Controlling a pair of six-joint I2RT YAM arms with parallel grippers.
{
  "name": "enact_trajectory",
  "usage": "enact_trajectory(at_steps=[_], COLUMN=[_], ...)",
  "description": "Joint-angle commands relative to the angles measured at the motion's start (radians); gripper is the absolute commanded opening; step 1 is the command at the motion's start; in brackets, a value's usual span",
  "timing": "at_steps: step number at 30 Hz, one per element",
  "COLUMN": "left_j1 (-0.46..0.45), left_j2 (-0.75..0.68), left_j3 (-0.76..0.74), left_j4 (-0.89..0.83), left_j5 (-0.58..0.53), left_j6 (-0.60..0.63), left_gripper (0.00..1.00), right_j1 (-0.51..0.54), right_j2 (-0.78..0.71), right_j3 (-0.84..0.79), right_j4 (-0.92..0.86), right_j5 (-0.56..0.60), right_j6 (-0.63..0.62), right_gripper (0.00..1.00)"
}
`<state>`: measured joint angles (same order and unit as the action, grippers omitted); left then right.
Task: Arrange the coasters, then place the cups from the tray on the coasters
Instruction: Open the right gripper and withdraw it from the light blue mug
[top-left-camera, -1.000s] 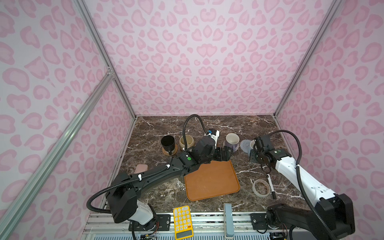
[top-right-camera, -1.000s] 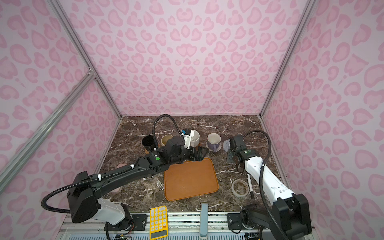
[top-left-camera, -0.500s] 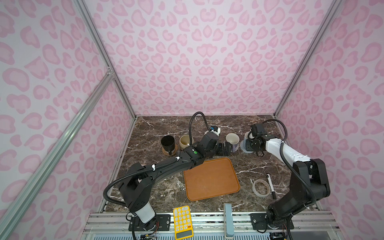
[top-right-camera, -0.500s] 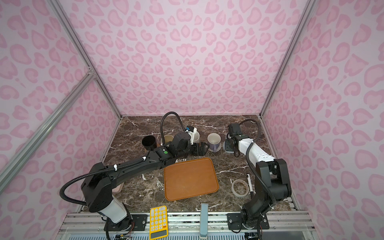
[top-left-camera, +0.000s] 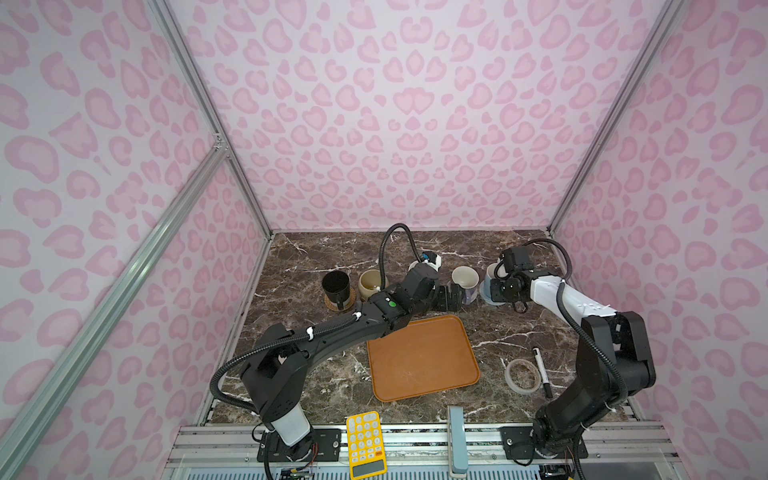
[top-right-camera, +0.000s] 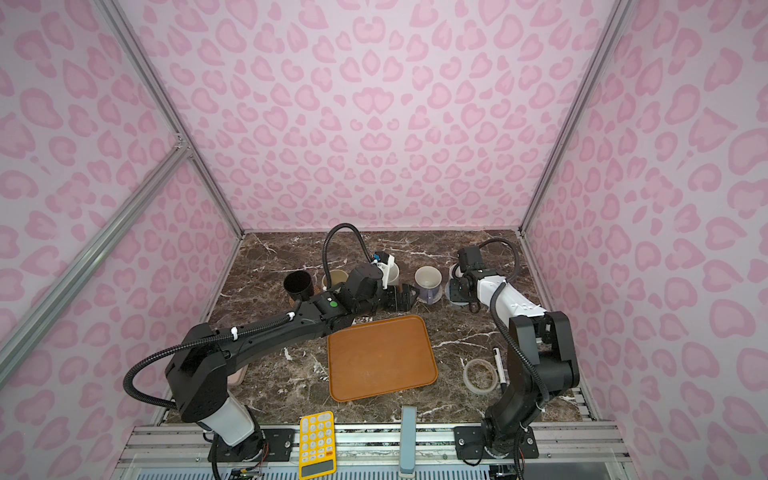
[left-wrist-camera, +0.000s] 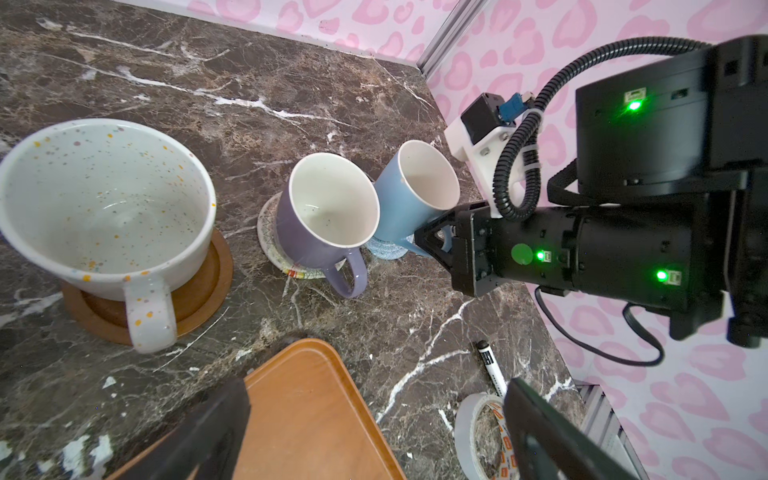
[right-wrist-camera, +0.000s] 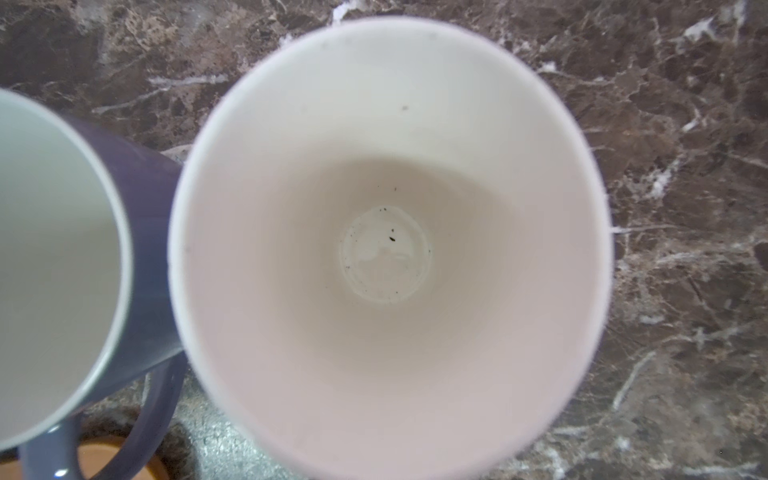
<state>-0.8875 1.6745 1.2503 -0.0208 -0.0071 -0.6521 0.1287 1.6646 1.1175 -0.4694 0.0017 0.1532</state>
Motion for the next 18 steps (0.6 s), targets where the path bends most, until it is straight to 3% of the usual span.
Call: enact_trajectory(at_steps=[1, 4, 12, 18], left_j1=[-0.001, -0.001, -0.001, -0.001], left_j2=[-0.003, -0.019, -0.072, -0.101], left_j3=[-0.007, -0.018, -0.052, -0.069], left_j4=[0.042, 0.039, 0.031, 0.03], left_j5=[-0.007, -0.02, -0.046, -0.056], left_j6=[0.003, 0.007, 0.016, 0.019], left_gripper=[0.97, 0.97, 0.97, 0.97], right_j1=[-0.004, -0.014, -0.02, -0.021], right_j2=[-0.007, 0.004, 0.022, 0.016], right_j3=[-0.009, 0.004, 0.024, 0.019], right_j4=[0.028, 0.006, -0.028, -0.04], right_j5=[0.015, -0.002, -0.011, -0.004], right_j6=[-0.011, -0.005, 0.007, 0.028], right_gripper=[0.0, 0.0, 0.21, 0.3])
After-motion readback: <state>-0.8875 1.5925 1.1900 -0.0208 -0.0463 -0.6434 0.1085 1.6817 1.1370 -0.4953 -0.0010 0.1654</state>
